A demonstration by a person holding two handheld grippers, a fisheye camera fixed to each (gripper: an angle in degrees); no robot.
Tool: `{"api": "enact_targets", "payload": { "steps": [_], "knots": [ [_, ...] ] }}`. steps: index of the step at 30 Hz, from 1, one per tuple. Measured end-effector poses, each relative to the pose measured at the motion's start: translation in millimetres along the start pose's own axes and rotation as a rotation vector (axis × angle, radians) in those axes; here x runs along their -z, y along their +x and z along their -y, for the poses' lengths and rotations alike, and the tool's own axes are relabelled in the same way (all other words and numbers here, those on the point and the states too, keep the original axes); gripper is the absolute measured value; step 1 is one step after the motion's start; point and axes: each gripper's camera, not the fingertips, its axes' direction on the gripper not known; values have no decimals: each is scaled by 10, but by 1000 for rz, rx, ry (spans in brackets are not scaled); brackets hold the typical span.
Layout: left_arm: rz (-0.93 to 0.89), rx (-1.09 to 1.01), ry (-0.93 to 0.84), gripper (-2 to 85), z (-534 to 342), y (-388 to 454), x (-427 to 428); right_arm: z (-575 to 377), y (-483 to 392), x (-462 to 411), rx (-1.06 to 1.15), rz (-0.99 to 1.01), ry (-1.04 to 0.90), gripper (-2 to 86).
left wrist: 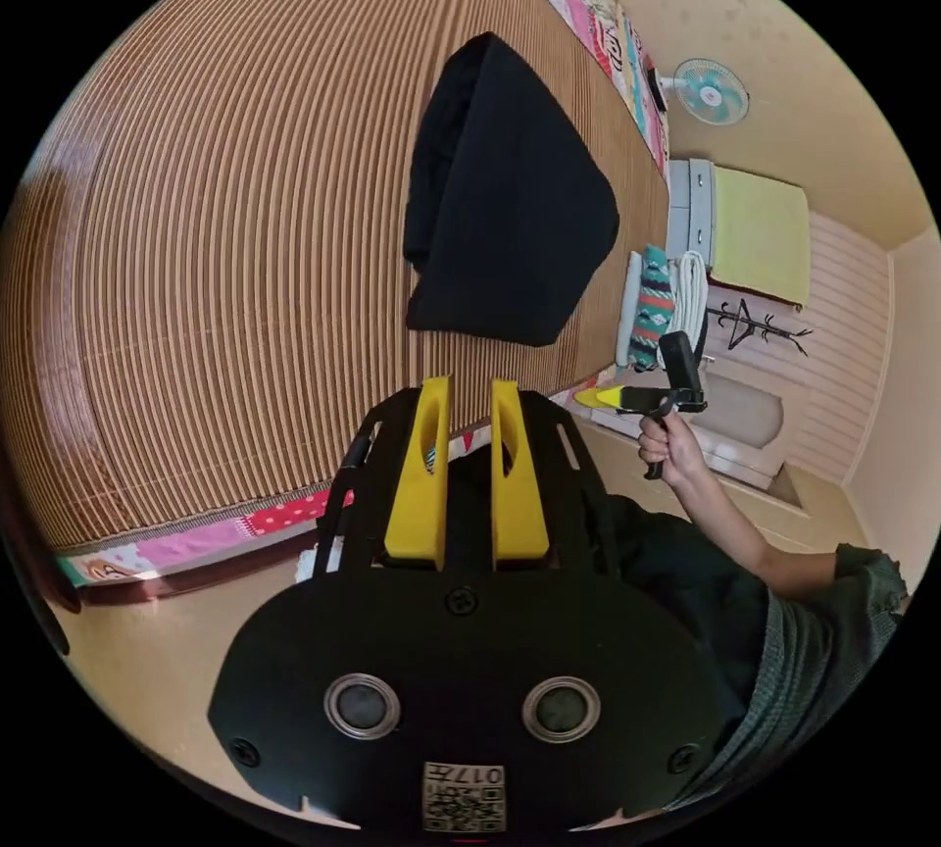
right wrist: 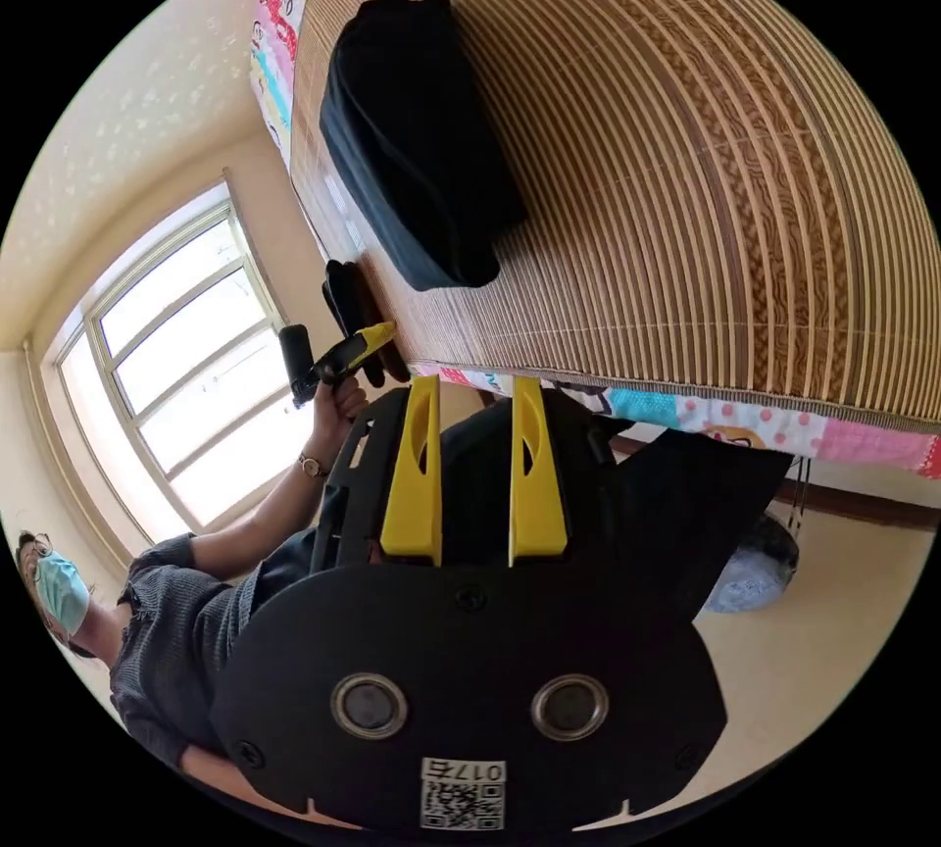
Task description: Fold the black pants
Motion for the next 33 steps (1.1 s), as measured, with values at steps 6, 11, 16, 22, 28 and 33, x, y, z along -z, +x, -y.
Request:
{"api": "enact_targets", "payload": {
  "steps": [6, 11, 16, 22, 28, 33],
  "knots": [
    [-15, -53, 118, 138, 792, -106, 310, 637, -588, 287, 130, -52, 139, 153],
    [20, -117, 122, 136, 1525, -61, 304, 1121, -1144, 550, 196, -83, 394, 88],
    [7, -341, 260, 103, 1732, 385, 521, 1152, -1773, 621, 376, -187, 582, 22],
    [318, -339, 94, 7, 1993, 202, 22, 1900, -1881, -52, 352, -730, 258, 7],
    [332, -355, 144, 5, 1935, -157, 369, 2270, -2005, 253, 317, -594, 165, 14],
    [84, -182, 177, 120, 1583, -999, 898, 1660, -1629, 833, 278, -264, 379, 90]
  ]
}}
